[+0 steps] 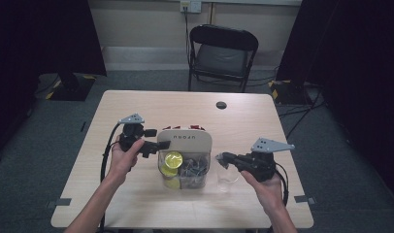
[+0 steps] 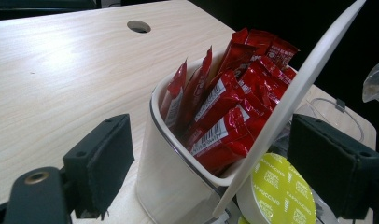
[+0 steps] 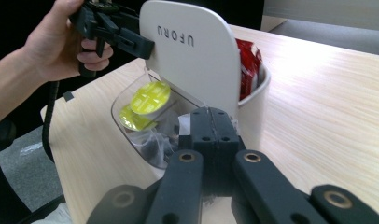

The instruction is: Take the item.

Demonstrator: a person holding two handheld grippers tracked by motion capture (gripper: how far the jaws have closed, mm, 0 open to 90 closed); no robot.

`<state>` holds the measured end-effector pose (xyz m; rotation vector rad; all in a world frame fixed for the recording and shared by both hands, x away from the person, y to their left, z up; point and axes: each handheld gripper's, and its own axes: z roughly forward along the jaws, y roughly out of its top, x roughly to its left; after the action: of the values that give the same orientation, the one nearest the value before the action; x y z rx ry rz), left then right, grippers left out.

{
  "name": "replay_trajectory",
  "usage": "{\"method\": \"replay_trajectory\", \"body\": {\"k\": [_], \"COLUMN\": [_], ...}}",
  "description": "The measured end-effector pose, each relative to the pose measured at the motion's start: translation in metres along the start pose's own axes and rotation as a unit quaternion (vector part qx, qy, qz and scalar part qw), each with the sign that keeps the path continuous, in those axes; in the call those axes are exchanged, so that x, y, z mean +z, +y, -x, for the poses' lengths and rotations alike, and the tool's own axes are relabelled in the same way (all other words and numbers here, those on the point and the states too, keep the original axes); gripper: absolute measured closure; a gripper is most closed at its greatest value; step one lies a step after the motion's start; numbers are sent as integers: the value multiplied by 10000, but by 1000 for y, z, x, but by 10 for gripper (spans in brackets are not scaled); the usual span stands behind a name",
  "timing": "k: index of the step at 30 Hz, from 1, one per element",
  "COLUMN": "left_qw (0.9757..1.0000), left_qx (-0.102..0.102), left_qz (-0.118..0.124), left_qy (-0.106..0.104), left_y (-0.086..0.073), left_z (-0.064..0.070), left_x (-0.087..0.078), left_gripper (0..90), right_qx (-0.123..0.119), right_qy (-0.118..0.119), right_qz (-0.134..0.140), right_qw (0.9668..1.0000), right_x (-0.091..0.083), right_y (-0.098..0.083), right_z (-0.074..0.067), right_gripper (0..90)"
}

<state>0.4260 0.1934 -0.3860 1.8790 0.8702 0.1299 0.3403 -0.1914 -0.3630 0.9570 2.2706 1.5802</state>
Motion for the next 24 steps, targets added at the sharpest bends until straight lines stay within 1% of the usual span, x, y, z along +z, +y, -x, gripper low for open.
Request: {"method": "replay_trajectory", "body": {"k": [6, 12, 19, 22, 24], "left_qw": [10000, 10000, 10000, 10000, 10000], "left_qx": [-11, -13, -1, 5, -6], "left_qz": [-3, 1, -17, -60, -44], "left_qy": [2, 1, -21, 7, 7], "left_y": [0, 0, -1, -1, -1], "left_z": [0, 0, -1, -1, -1], "left_x": [0, 0, 0, 1, 1], "left_gripper": [144, 144, 143, 139, 139], "right_qx": [91, 131, 135, 130, 144], "right_qy": [-81, -147, -147, -183, -181], "right_qz": [-53, -105, -214, -279, -327], "right_qw": [9999, 9998, 9996, 9994, 9992], "right_x": [-6, -10, -7, -4, -3], "right_y": [-10, -19, -24, -26, -29], "right_z": [5, 8, 9, 9, 11], "right_gripper": [900, 900, 900, 900, 900]}}
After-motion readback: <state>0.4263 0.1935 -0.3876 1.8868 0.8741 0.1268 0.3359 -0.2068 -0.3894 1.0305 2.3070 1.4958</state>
